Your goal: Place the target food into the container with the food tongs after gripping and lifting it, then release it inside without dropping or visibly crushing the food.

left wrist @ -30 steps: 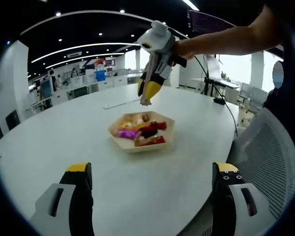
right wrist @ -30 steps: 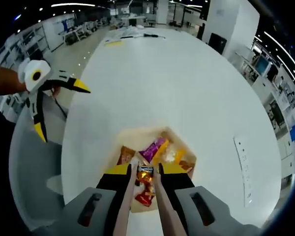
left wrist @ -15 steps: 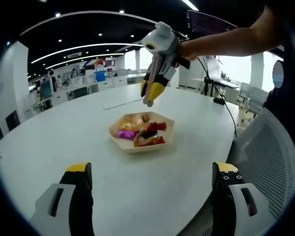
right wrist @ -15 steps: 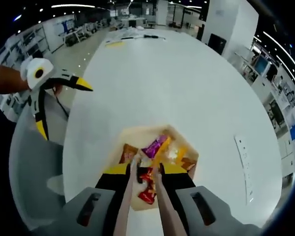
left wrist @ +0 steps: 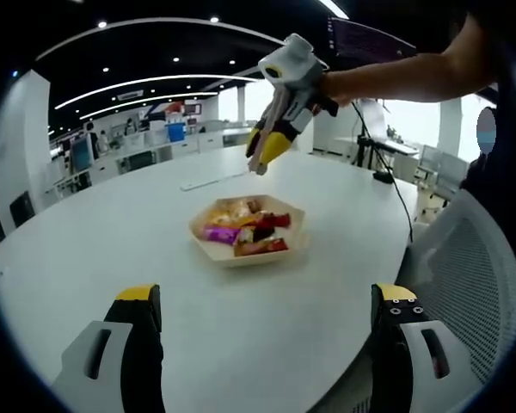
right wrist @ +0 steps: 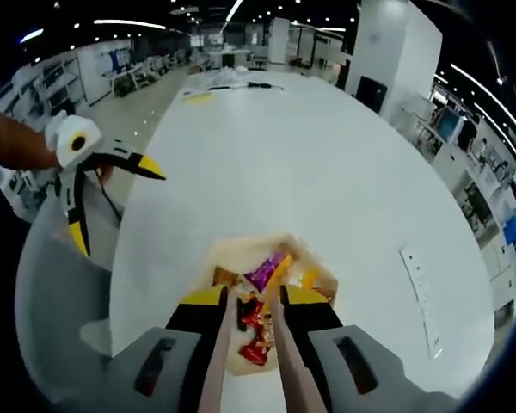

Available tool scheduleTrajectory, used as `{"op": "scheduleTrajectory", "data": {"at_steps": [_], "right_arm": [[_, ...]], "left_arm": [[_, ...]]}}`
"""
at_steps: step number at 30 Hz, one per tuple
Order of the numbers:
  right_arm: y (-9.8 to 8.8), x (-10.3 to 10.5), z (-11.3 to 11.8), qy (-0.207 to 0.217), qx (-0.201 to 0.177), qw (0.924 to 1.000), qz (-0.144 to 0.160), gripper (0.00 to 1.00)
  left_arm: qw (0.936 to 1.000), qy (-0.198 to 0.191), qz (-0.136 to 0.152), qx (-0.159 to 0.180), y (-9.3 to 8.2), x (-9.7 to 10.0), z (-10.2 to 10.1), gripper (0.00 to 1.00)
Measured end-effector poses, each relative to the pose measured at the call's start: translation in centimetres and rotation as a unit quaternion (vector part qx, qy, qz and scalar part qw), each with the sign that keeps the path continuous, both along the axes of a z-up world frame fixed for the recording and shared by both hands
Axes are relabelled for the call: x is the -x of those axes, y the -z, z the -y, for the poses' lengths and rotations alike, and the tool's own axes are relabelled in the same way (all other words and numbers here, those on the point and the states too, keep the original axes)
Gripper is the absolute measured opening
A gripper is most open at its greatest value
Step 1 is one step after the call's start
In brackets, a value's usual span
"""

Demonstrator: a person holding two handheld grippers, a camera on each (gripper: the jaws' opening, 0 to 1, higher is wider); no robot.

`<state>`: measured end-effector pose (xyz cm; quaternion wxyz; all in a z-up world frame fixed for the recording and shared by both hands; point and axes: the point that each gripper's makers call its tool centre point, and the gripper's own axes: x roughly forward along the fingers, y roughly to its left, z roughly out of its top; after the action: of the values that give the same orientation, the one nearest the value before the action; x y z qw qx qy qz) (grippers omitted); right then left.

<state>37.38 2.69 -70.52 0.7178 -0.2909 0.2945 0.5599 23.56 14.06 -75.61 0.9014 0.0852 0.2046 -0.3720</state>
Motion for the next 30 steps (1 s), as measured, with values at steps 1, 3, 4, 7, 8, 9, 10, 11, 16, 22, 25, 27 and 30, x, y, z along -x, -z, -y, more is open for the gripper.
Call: {"op": "scheduleTrajectory", "data": {"at_steps": [1,3,4,7,8,9,10,11,16,22,25,27,30], "right_arm": [[-0.1,0.1,0.1,0.002,-0.005,1.0000,-0.004,0.24],[-0.7,0.3,0.1,0.006,-0.029,0.9996,-0.003,0.24],[-0.7,0.4,0.4,0.007,-0.030,0.9995,-0.001,0.24],[-1.4,0.4,0.5,0.009,-0.059,0.9981,0.013,0.24],[-1.5,0.4,0.6,0.008,-0.063,0.9978,0.018,0.24],[-1.7,0.4,0.8,0.006,-0.066,0.9974,0.029,0.24],[-1.8,0.4,1.1,0.005,-0.068,0.9971,0.036,0.24],[-1.9,0.4,1.3,0.007,-0.072,0.9967,0.036,0.24],[-2.6,0.3,2.5,0.025,-0.107,0.9930,0.045,0.25],[-2.6,1.6,4.3,0.046,-0.150,0.9860,0.055,0.25],[-2.3,2.6,4.9,0.054,-0.166,0.9827,0.062,0.25],[-2.1,3.3,5.2,0.057,-0.173,0.9808,0.068,0.25],[-1.7,4.5,5.4,0.060,-0.189,0.9783,0.061,0.25]], "left_arm": [[1.0000,0.000,0.000,0.000,0.0,0.0,0.0,0.99],[1.0000,-0.001,-0.001,0.000,0.0,0.0,0.0,0.99],[1.0000,-0.001,-0.003,0.001,0.1,0.0,0.0,0.99],[1.0000,-0.003,-0.007,0.003,0.2,-0.1,-0.1,0.99],[1.0000,-0.003,-0.008,0.003,0.2,-0.1,-0.1,0.99],[0.9999,-0.003,-0.009,0.005,0.2,-0.1,-0.1,0.99],[0.9999,-0.002,-0.011,0.005,0.2,0.0,-0.1,0.99],[0.9999,0.000,-0.013,0.003,0.4,0.0,0.0,0.99],[0.9998,0.010,-0.018,-0.004,0.8,0.3,0.3,0.99],[0.9998,0.013,-0.013,-0.002,0.4,0.2,0.4,0.98],[1.0000,0.001,-0.004,0.008,-0.2,-0.1,0.0,0.96],[0.9998,-0.007,-0.003,0.017,-0.4,-0.4,-0.3,0.97],[0.9993,0.007,0.013,0.034,-1.3,-0.3,0.4,0.99]]}}
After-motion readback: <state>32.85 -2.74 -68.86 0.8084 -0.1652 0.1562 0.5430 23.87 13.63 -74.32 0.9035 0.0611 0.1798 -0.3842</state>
